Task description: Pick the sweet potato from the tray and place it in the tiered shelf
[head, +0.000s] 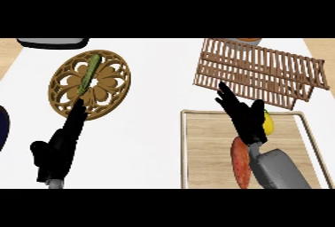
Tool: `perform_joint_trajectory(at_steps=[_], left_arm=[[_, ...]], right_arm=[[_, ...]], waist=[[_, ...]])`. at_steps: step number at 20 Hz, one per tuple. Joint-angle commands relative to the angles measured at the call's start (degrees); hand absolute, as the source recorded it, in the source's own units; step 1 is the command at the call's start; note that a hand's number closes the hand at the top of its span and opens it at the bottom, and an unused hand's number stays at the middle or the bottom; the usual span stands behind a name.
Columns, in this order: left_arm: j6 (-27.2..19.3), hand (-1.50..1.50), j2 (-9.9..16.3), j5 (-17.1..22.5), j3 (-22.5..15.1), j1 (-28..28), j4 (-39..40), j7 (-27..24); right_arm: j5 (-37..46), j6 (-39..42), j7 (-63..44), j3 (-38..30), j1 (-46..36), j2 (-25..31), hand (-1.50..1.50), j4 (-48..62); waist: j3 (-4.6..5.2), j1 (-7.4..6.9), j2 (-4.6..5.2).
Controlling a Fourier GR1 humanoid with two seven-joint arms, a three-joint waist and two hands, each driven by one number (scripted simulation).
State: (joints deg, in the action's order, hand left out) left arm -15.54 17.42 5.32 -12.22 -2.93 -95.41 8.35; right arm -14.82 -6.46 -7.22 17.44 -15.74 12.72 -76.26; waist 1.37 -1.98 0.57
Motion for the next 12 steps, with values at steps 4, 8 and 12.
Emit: perform_joint_trajectory(at_steps=[4,8,12], left_arm=[[3.72,0.0,5.44,3.85,9.27,0.58,6.27,-1.86],[2.86,0.0,5.66,4.23,9.44,-2.81,5.58,0.08],[6.95,0.0,6.88,6.57,10.54,-4.44,6.88,-2.27]], right_arm=[[11.76,-15.97,1.47,-0.23,-3.92,-2.65,1.5,-5.42],[24.91,-30.7,-3.91,-6.49,1.21,8.72,1.5,3.42],[37.02,-47.21,-6.56,1.79,5.46,-2.08,-1.5,-2.29]], waist=[[-1.2,2.31,-0.74],[-0.2,6.25,-1.18],[-0.98,3.41,-1.32]])
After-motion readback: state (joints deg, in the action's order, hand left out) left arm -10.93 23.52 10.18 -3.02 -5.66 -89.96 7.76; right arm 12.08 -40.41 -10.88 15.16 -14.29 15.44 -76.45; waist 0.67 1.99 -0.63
